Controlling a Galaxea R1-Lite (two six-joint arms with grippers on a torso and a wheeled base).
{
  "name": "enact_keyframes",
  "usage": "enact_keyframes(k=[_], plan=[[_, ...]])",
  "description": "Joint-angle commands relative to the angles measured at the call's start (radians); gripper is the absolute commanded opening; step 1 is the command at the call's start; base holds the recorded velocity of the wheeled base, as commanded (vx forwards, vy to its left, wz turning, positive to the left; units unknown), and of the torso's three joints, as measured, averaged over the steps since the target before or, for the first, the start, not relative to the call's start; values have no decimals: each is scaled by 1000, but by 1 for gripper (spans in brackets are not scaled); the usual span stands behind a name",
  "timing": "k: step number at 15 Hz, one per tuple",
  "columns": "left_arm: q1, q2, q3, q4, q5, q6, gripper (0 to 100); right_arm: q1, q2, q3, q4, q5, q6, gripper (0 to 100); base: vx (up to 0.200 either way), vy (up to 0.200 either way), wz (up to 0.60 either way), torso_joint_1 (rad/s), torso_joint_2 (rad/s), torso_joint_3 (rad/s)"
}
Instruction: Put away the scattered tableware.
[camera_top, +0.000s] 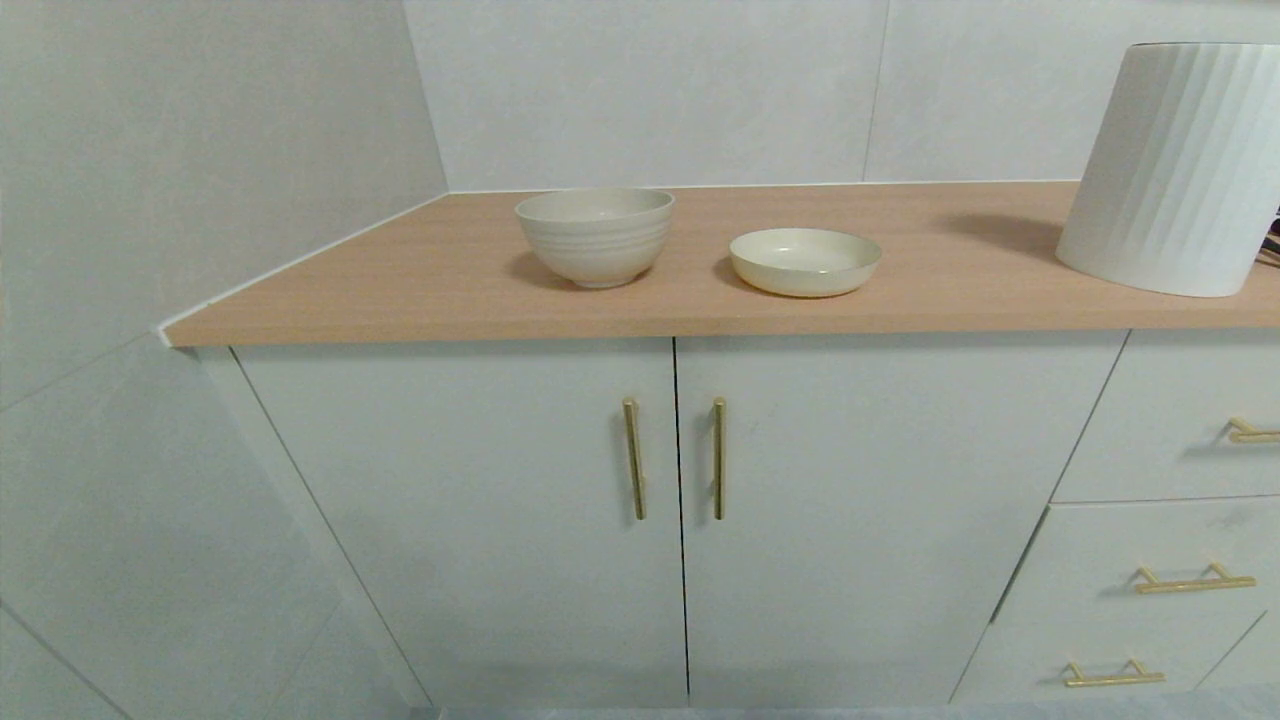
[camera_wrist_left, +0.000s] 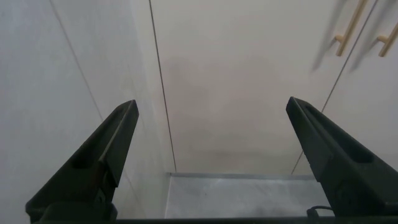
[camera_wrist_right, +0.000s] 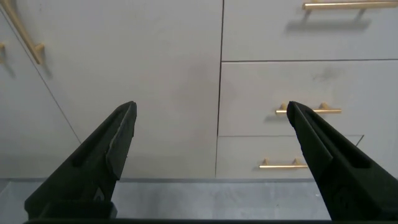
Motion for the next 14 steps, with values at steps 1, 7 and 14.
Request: enact_keyframes(k=[1,7,14], plan=[[0,0,0,-1,0,-1,100,0,0,0,0,0,0,100,0,0,0,0,0,0],[0,0,0,-1,0,-1,100,2,3,0,0,14,-14,100,0,0,0,0,0,0],[0,0,0,-1,0,-1,100,80,465,-256,34,467,74,100,0,0,0,0,0,0]])
